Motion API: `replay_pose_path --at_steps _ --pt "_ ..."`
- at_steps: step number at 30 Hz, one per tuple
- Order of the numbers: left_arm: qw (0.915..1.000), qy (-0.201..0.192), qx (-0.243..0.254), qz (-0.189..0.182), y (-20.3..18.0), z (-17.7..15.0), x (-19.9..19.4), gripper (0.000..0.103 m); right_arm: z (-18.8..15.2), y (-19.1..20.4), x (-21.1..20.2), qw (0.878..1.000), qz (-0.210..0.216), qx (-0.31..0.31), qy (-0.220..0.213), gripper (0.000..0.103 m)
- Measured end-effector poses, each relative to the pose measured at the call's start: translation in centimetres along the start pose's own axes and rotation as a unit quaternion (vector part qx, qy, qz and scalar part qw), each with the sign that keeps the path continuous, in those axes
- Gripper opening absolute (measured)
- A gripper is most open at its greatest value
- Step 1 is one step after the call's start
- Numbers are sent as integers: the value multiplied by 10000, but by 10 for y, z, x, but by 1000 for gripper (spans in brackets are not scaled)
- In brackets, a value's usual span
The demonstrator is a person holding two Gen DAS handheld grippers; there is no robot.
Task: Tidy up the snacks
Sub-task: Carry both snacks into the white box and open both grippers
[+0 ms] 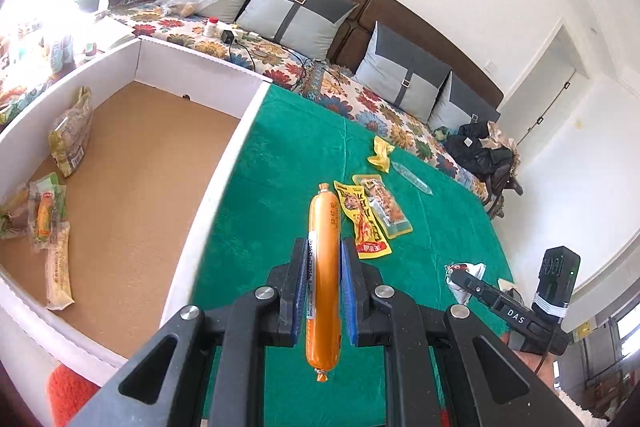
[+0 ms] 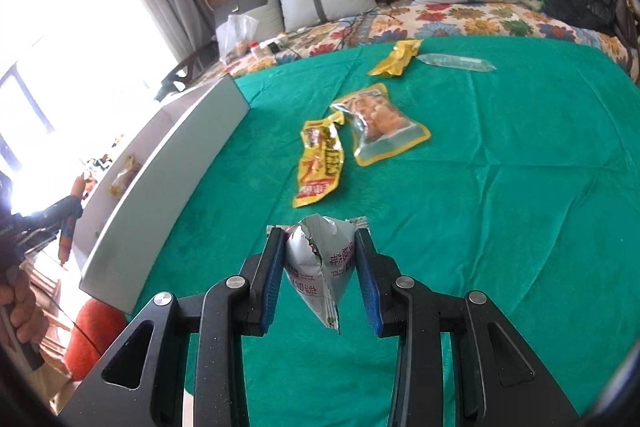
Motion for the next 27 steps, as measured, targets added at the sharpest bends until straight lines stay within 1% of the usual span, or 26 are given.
replay_pose_path --at_steps 3,5,7,9,11,12,13,14,15,16,17,19,21,23,25,27 --pt "9990 -244 -65 376 42 33 -19 15 35 79 10 9973 647 -303 -137 37" --pt "9974 -337 -150 623 74 50 -27 15 56 134 19 9929 1032 -575 -166 37" --pt "9948 -349 -227 927 107 62 -30 15 69 185 33 9874 1323 -851 -142 37" --pt "9914 -326 -336 1221 139 66 -30 15 76 230 51 9824 1472 -1150 -75 37" --pt "9877 -220 -353 1507 167 63 -27 15 77 263 72 9786 1534 -1370 33 37" --pt "9843 -165 -337 1725 179 61 -24 18 76 276 85 9782 1511 -1423 124 41" --pt "9803 -121 -308 1946 191 57 -23 37 74 283 99 9794 1374 -1460 239 44" --pt "9756 -43 -294 2177 202 53 -20 55 70 286 112 9806 1214 -1486 396 65" --pt "9702 -12 -314 2405 212 49 -20 89 67 286 120 9817 1051 -1505 508 77" --pt "9661 -106 -320 2559 218 45 -23 96 64 281 123 9826 902 -1528 545 75" --pt "9644 -241 -327 2613 221 42 -27 96 60 276 121 9825 861 -1558 555 75" --pt "9668 -314 -368 2510 219 35 -31 97 50 257 113 9813 810 -1682 478 75" --pt "9686 -328 -397 2431 207 26 -35 97 39 223 103 9794 460 -1936 345 75" --pt "9714 -422 -353 2309 187 20 -37 97 23 170 93 9754 -105 -2197 169 75" --pt "9761 -486 -263 2104 158 17 -33 97 4 106 87 9655 -807 -2472 104 75" --pt "9818 -498 -123 1827 119 16 -22 99 -16 33 82 9536 -1515 -2579 350 75"
Point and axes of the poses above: each gripper's, at about its wrist camera, not at the fingertips, and x roughly the way its jaws point, y to its left, z to its top, the point moved 10 cm from there along x, roughly the way its jaws point
